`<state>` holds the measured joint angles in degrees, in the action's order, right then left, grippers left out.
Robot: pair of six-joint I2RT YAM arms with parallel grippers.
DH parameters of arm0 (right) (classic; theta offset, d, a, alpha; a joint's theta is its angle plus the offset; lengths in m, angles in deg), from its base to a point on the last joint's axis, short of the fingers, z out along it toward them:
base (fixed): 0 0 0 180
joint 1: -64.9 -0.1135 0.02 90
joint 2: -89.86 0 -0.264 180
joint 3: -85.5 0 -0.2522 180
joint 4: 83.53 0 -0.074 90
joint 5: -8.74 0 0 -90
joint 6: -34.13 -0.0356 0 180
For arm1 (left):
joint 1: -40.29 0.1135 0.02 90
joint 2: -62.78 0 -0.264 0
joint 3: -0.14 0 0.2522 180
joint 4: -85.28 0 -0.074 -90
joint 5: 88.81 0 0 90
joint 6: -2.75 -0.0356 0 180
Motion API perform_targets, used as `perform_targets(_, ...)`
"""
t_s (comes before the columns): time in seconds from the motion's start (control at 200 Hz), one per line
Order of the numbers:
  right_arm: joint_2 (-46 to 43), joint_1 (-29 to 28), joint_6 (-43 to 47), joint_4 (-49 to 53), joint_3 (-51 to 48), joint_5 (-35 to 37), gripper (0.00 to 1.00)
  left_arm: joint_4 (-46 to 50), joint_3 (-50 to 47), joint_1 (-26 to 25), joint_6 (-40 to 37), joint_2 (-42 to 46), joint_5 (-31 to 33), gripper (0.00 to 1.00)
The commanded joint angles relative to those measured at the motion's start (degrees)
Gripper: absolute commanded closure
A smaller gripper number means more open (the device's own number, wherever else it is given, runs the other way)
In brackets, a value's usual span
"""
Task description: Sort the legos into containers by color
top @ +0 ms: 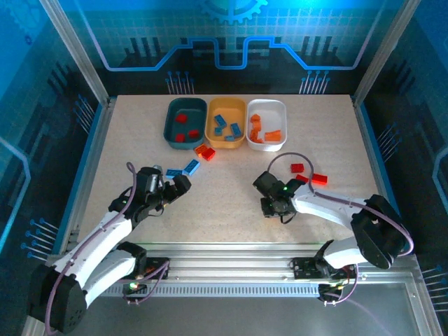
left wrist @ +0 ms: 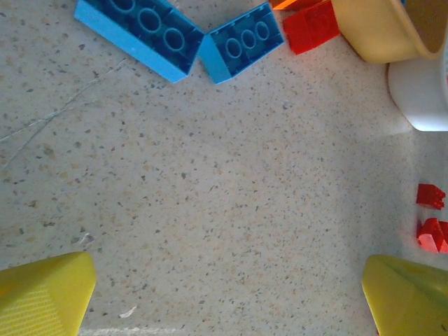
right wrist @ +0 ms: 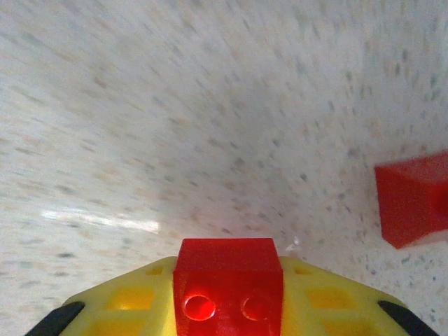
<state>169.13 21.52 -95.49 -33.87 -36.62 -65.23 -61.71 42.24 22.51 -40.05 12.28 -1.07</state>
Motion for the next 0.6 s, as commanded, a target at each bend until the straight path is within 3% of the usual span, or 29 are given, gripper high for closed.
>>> perform_targets(0.0, -1.22, -1.13, 1.97, -2.19, 8.05, 2.09, 0.69, 3.36, 2.29, 1.33, -2.41, 0.93, 3.02, 0.01)
perform_targets(0.155, 6.37, -2.03, 6.79, -9.53, 19.14, -0.67, 0.7, 2.82, 1.67, 6.61, -0.35, -0.69, -0.46, 0.01)
perform_targets(0.28, 15.38, -2.12, 11.22, -15.18, 28.59, -2.44, 0.71, 0.94, 0.14, 10.74, 0.28, -3.88, -7.22, 0.01)
perform_targets(0.45, 27.95, -2.1, 20.11, -22.35, 42.02, -4.88, 0.71, -1.0, -1.73, 11.89, 0.17, -6.01, -11.42, 0.01)
perform_targets(0.595, 38.94, -1.63, 24.06, -21.17, 55.68, -7.47, 0.71, -0.81, -2.7, 12.31, -0.63, -5.1, -11.84, 0.01)
